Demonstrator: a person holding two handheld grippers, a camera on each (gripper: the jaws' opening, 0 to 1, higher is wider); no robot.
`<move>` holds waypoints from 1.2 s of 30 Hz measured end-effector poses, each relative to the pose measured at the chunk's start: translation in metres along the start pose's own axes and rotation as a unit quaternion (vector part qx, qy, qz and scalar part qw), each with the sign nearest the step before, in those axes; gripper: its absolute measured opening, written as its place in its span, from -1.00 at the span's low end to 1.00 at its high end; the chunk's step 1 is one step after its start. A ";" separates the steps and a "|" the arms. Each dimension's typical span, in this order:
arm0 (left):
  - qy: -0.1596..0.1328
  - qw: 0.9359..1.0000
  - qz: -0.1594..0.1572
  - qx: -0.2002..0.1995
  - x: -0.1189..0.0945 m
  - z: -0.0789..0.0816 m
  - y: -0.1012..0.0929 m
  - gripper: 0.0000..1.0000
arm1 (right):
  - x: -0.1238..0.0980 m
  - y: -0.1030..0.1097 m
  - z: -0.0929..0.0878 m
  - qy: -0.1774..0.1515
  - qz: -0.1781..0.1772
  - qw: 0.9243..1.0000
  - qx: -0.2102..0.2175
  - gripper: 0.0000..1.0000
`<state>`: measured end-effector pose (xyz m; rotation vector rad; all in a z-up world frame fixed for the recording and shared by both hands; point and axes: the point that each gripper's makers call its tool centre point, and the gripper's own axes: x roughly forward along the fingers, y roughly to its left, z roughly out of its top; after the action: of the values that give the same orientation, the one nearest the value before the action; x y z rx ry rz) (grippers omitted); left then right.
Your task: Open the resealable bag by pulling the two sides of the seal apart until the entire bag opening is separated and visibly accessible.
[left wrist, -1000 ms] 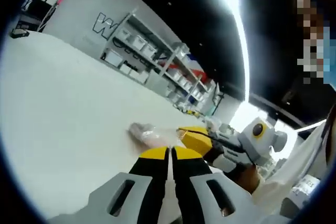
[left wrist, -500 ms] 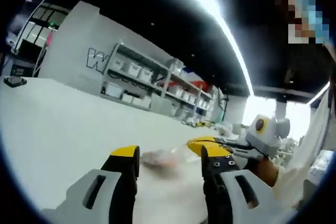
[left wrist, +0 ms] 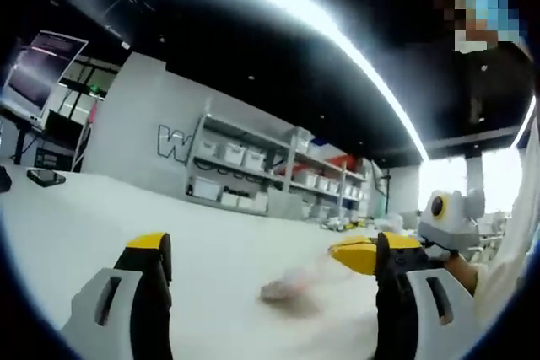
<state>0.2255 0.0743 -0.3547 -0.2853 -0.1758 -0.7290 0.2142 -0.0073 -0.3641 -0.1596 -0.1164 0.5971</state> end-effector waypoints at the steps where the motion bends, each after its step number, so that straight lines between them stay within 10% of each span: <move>1: 0.008 1.000 -0.001 0.001 0.000 -0.002 0.000 0.96 | 0.000 -0.001 0.001 -0.002 0.000 1.000 0.002 -1.00; 36: 0.049 0.998 0.031 0.016 -0.005 -0.025 0.016 0.84 | -0.015 -0.036 0.041 -0.058 -0.012 0.996 0.062 -1.00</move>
<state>0.2340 0.0805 -0.3828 -0.2221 -0.0848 -0.6764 0.2154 -0.0399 -0.3188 -0.0028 -0.1924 0.5881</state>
